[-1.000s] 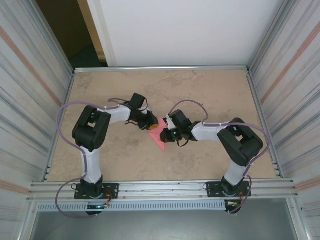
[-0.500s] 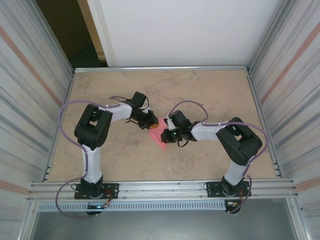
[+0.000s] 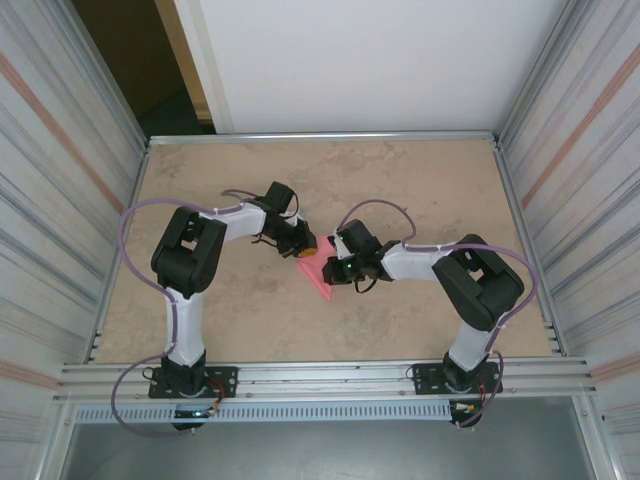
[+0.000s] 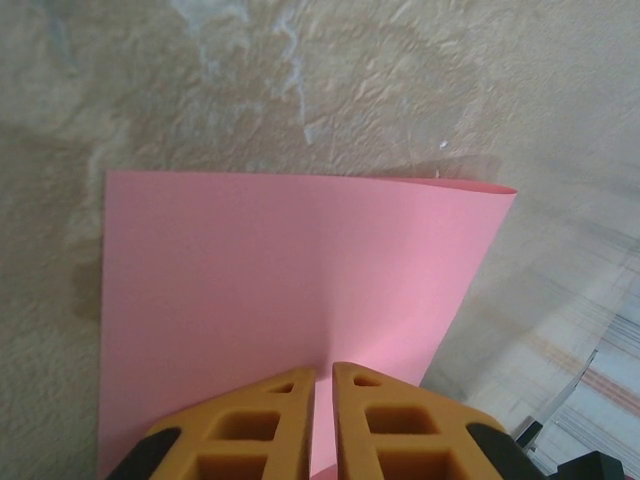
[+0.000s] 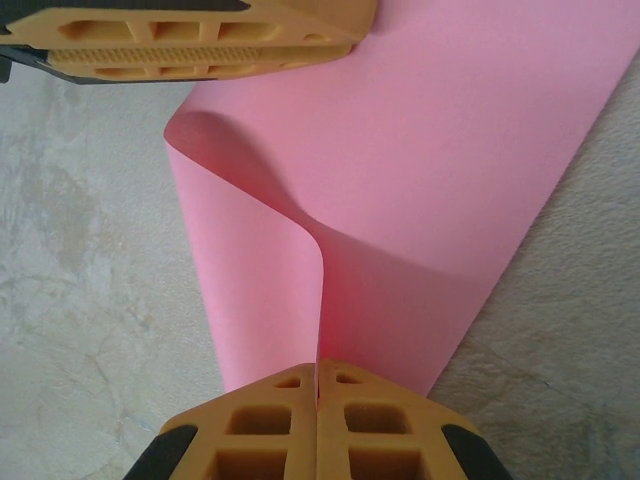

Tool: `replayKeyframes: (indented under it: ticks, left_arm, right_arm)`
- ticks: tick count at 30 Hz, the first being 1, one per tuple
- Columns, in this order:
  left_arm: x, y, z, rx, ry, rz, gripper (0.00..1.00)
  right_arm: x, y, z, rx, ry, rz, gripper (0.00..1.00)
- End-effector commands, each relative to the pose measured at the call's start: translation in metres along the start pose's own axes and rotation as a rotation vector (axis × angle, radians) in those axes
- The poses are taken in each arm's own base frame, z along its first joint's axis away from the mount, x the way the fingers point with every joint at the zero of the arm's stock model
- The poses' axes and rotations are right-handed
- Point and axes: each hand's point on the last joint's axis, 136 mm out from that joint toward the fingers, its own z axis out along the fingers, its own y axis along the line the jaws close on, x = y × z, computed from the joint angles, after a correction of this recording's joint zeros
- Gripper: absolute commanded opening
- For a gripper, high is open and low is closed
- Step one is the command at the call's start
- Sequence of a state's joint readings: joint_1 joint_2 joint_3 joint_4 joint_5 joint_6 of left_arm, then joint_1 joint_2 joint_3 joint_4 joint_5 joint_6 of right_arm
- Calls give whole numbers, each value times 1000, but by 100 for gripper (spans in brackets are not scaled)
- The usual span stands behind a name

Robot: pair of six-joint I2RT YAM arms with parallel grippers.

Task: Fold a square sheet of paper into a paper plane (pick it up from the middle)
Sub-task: Third fold the triangle at the center of the table.

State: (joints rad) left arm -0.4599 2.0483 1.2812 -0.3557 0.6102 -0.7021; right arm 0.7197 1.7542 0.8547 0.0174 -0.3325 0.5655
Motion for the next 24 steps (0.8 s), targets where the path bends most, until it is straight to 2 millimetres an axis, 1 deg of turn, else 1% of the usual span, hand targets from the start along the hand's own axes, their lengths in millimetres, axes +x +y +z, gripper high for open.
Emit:
replayKeyframes:
  ticks: [1, 24]
  left_arm:
    - [15, 20, 13, -66, 66, -28, 15]
    - [17, 18, 14, -62, 71, -23, 15]
  right_arm:
    - [0, -3, 4, 26, 14, 4, 1]
    - [1, -4, 8, 30, 34, 5, 1]
